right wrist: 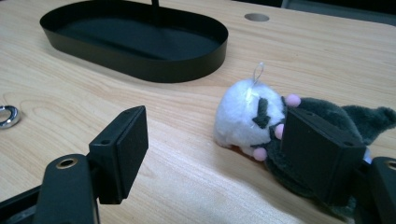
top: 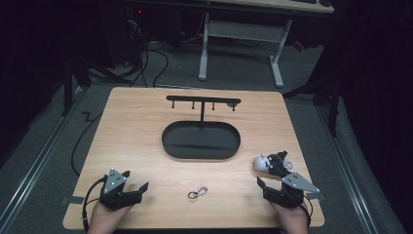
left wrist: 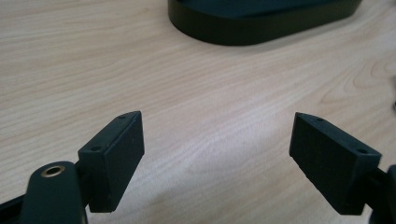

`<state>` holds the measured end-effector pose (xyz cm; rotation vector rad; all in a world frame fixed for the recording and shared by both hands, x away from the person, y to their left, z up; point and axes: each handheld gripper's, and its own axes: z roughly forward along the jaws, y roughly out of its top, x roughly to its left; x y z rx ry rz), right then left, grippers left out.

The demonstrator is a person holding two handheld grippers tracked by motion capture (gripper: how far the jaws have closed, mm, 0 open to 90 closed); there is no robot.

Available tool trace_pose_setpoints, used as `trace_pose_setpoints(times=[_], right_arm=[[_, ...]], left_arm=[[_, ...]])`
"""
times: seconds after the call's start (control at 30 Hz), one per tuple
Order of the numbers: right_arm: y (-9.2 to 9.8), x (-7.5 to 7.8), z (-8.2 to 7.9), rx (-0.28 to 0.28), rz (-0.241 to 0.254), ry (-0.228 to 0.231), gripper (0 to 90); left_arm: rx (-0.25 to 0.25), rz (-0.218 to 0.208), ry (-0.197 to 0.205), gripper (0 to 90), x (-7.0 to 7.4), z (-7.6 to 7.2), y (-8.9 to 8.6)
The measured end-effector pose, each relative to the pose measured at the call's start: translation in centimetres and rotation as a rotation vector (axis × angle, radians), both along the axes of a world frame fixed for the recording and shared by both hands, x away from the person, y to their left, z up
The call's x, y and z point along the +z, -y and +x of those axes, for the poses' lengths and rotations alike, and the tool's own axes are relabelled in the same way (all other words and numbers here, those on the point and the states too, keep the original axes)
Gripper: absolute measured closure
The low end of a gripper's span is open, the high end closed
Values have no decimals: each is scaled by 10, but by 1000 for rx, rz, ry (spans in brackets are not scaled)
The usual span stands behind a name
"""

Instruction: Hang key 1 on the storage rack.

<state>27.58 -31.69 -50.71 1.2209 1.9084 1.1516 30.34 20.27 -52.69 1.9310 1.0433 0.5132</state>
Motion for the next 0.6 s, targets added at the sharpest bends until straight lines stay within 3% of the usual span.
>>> trace_pose_setpoints(times=[0.07, 0.2, 0.33, 0.6], right_arm=[[0, -1, 0, 1, 5, -7, 232], [0, 1, 1, -7, 13, 1, 233], [0, 1, -1, -19, 28, 2, 235], [8, 3, -5, -55, 39, 11, 370]], left_arm=[[-10, -9, -3, 185, -2, -1, 0], [-12, -8, 36, 188, 3, -1, 0], [-8, -9, 27, 190, 1, 0, -3], [-28, -28, 19, 189, 4, 3, -1]])
